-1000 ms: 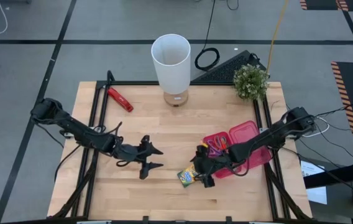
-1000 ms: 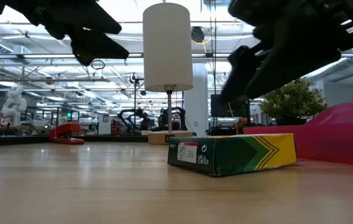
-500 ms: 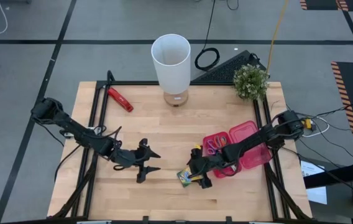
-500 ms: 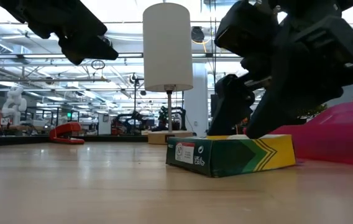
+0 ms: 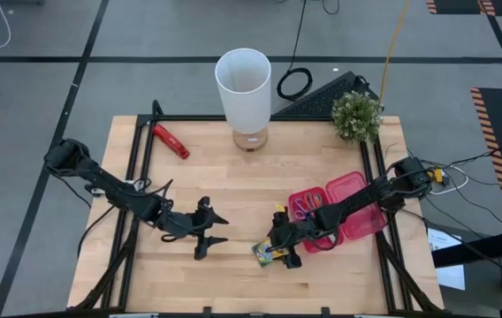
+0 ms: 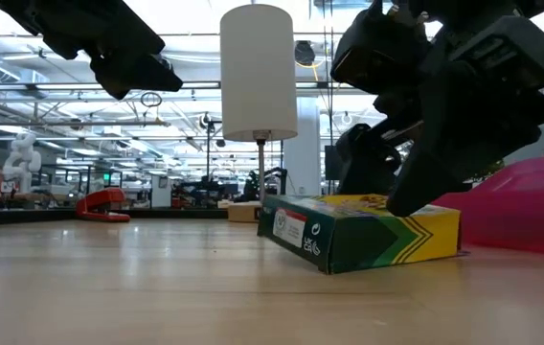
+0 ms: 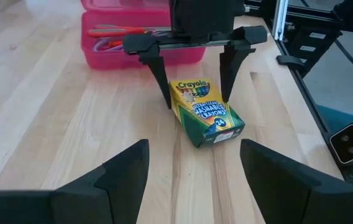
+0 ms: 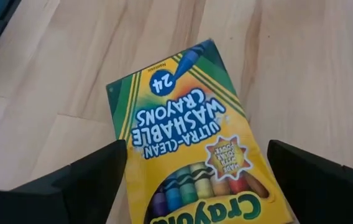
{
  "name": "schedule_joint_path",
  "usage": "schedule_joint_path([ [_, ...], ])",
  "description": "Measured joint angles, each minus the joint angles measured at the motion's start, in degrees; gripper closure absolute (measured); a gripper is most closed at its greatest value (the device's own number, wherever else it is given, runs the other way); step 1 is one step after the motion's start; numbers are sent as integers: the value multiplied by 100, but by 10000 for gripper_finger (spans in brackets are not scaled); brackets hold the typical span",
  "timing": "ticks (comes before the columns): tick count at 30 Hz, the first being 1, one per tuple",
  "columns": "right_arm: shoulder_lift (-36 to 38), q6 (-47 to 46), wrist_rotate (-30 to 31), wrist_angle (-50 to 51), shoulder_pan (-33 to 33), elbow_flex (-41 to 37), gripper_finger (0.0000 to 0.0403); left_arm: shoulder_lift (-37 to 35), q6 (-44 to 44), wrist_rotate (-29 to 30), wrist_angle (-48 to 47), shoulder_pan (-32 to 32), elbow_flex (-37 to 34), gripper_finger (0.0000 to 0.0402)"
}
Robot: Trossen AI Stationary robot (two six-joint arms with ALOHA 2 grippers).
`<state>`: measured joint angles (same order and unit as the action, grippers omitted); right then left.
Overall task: Pack school essentials
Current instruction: Put the crayon box into the pink supply box
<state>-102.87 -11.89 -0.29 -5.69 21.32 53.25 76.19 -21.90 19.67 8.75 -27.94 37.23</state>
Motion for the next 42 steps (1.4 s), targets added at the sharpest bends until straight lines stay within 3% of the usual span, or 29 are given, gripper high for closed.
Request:
schedule_joint_path([
  [15, -7, 105, 62, -270, 108, 0, 4, -1, 333, 1, 7, 35, 0, 147],
  [32, -24, -153, 608, -249, 281, 0, 3, -1, 574, -10, 101, 251, 1, 147],
  [42, -24, -90, 470, -223, 280, 0, 3, -3, 644, -22, 151, 247, 2, 147],
])
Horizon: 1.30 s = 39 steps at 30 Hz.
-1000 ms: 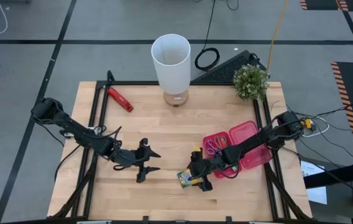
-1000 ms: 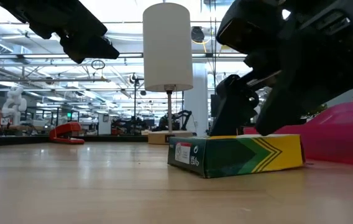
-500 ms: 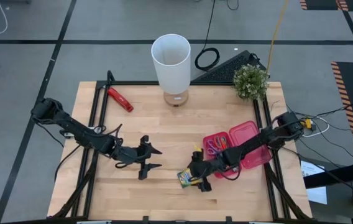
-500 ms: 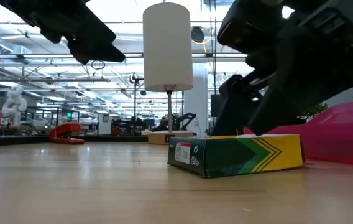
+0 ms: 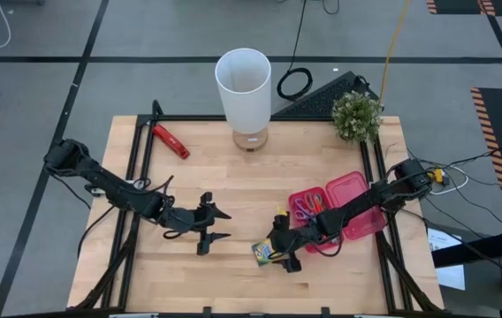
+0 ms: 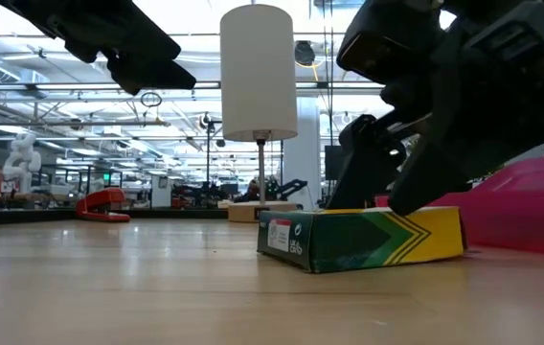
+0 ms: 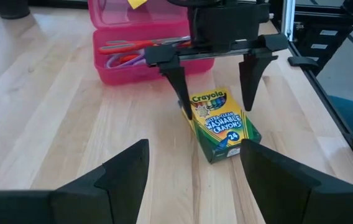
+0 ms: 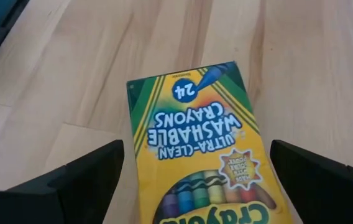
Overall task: Pack school essentials
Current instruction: Put the crayon box into the pink supply box
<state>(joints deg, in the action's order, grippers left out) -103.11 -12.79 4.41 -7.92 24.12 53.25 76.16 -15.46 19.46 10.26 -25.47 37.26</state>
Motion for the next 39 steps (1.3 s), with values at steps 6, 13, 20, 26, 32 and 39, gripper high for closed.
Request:
schedule_joint_path([
  [6, -149, 2, -3, 124, 0, 0, 3, 0, 12, -6, 2, 0, 0, 147],
  [13, -323, 203, 5, 53, -8, 0, 3, 0, 35, -6, 32, 0, 2, 147],
  [20, -323, 323, -7, 129, -48, 4, 18, 0, 34, -6, 32, 0, 3, 147],
  [26, -323, 332, -2, 146, -50, 7, 28, 0, 33, -6, 31, 0, 2, 147],
  [32, -323, 341, 0, 153, -52, 7, 28, 0, 33, -6, 31, 0, 2, 147],
  [39, -326, 343, 0, 142, -52, 7, 28, 0, 31, -6, 31, 0, 3, 147],
])
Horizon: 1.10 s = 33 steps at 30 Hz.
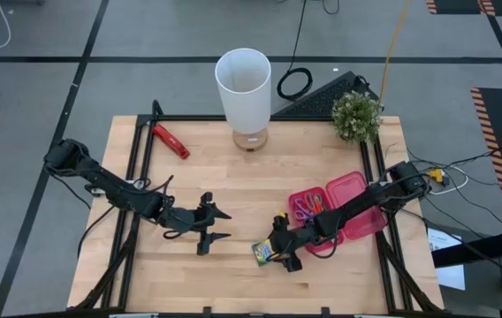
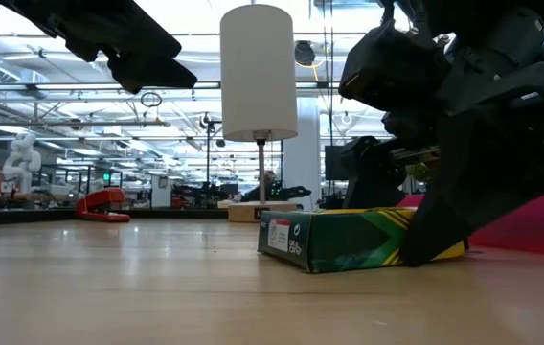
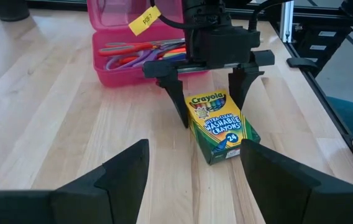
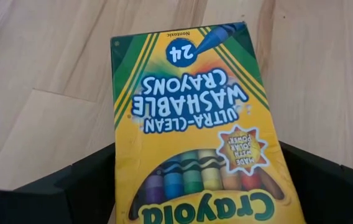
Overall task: Pack school essentials
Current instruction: Put the crayon box into the pink supply box
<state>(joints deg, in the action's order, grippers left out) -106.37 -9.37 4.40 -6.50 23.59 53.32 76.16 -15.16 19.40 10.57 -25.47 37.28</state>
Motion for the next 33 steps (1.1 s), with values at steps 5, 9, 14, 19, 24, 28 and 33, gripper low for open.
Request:
schedule_joint_path([
  [5, -4, 0, 0, -62, 0, -2, 28, 0, -2, 0, -2, 0, -1, 147],
  [9, -5, 2, 0, -79, 0, -4, 28, 0, -4, 0, -2, 0, -1, 147],
  [14, -7, 1, 0, -100, 0, -6, 28, 0, -4, 0, -2, 0, -1, 147],
  [19, -7, 2, 0, -105, 0, -7, 28, 0, -7, 0, -2, 0, -1, 147],
  [24, -7, 1, 0, -111, 0, -7, 32, 0, -4, 0, -2, 0, -1, 147],
  [28, -7, 2, -2, -120, 0, -7, 49, 0, -4, 0, -2, 0, -1, 147],
  [33, -7, 0, -9, -128, 0, -7, 69, 0, -5, 0, -2, 0, -1, 147],
])
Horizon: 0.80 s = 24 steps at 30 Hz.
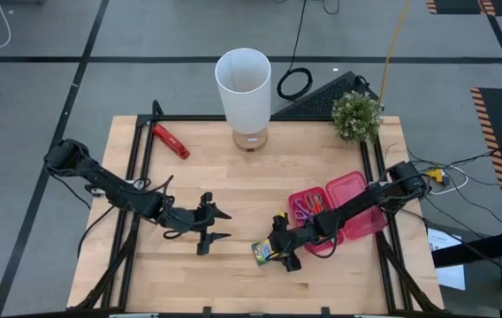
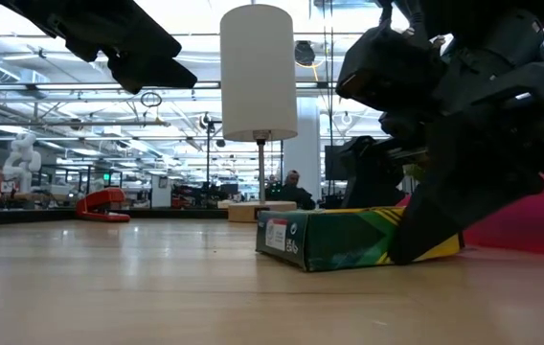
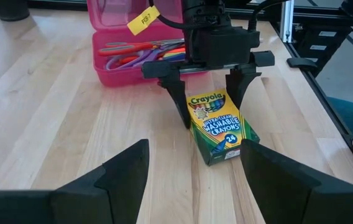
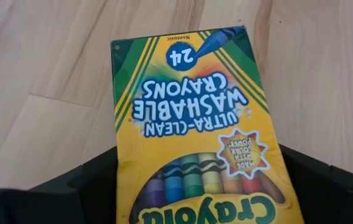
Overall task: Pack school essentials
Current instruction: Put the crayon box into the pink supply box
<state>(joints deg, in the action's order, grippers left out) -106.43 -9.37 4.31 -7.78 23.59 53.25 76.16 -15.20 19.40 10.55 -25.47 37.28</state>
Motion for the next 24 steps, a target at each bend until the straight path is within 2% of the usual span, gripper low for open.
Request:
schedule_joint_path([
  [8, 98, -30, -13, 63, 0, -4, 73, 0, 0, 2, -2, 0, 0, 147],
  [14, 580, -227, -10, 138, 5, -7, 73, 0, 0, 2, -2, 0, 0, 147],
  [18, 1033, -717, -4, 612, 9, -7, 73, 0, -2, 2, -4, 0, 0, 147],
  [24, 1773, -1695, 16, 1917, 9, -7, 73, 0, -34, 2, 4, 0, 0, 147],
])
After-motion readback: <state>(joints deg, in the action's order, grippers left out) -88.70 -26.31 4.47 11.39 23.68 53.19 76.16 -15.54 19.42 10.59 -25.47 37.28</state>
